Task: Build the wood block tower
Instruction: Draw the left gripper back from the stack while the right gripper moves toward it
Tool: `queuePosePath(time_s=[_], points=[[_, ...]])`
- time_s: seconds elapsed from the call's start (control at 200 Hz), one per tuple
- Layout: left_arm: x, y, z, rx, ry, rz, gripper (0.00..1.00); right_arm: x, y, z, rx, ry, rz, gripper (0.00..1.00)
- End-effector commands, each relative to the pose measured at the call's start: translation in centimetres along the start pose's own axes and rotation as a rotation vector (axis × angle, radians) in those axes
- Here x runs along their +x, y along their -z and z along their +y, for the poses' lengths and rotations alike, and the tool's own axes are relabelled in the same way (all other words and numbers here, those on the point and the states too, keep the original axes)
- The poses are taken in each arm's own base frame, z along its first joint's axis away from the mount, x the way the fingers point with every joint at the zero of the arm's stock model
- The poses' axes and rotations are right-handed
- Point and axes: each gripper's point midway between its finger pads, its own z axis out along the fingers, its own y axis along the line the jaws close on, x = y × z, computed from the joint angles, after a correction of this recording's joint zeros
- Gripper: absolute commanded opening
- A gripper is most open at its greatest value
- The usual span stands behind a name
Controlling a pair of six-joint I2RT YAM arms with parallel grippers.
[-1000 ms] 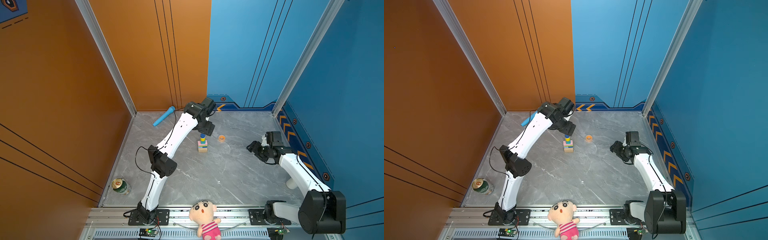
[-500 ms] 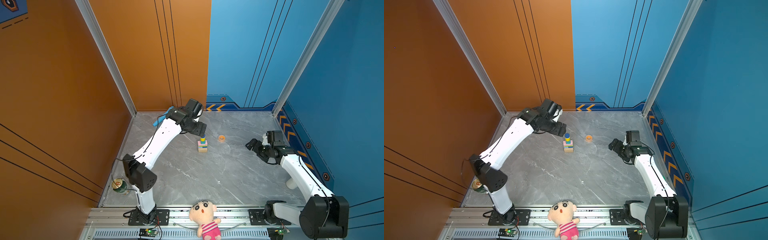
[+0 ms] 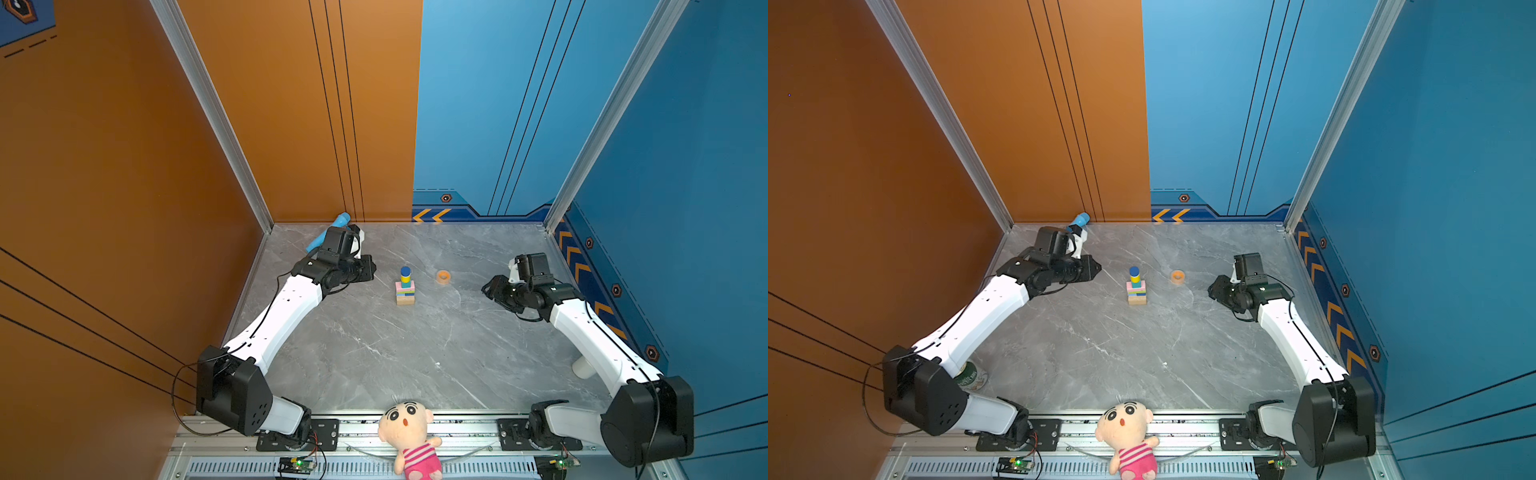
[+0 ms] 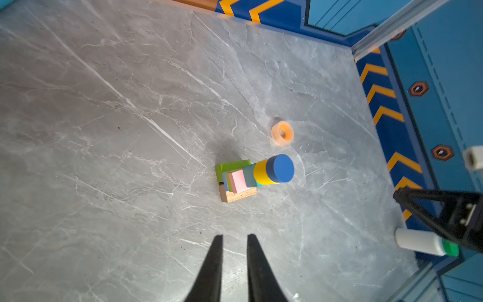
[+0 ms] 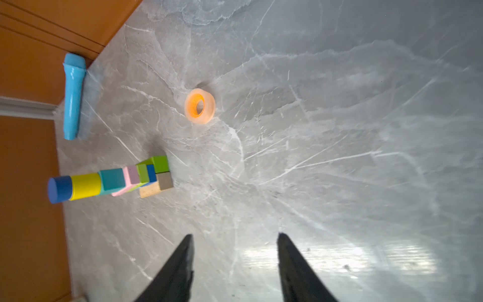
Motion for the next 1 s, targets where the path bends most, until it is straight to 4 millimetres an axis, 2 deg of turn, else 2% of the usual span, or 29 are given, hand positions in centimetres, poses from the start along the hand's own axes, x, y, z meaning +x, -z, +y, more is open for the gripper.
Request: queuePosePath(time_s=[0.0, 0.055, 0.165, 0.576, 0.741, 0.996], points=[[-0.1, -1.7, -0.9, 0.093, 0.044, 0.006, 0.06, -0.8, -0.8, 1.8, -0.013, 0.029, -0.007, 0.31], [0.2, -2.6, -0.9, 0.098, 0.053, 0.028, 0.0, -0.9, -1.3, 2.6, -0.022, 0.044, 0.003, 0.2], [0.7, -4.2, -0.9, 0.111, 0.066, 0.06, 0.0, -1.0, -2.5, 4.6, -0.054, 0.068, 0.021, 0.0], [2.2, -8.3, -0.7, 0.144, 0.106, 0.147, 0.0, -0.1, -8.2, 11.5, -0.206, 0.107, 0.136, 0.0], [2.6, -9.5, -1.0, 0.154, 0.107, 0.173, 0.0, 0.2, -10.0, 13.5, -0.24, 0.112, 0.169, 0.0], [2.6, -10.2, -1.6, 0.169, 0.101, 0.188, 0.0, 0.9, -11.4, 15.5, -0.276, 0.121, 0.205, 0.0]])
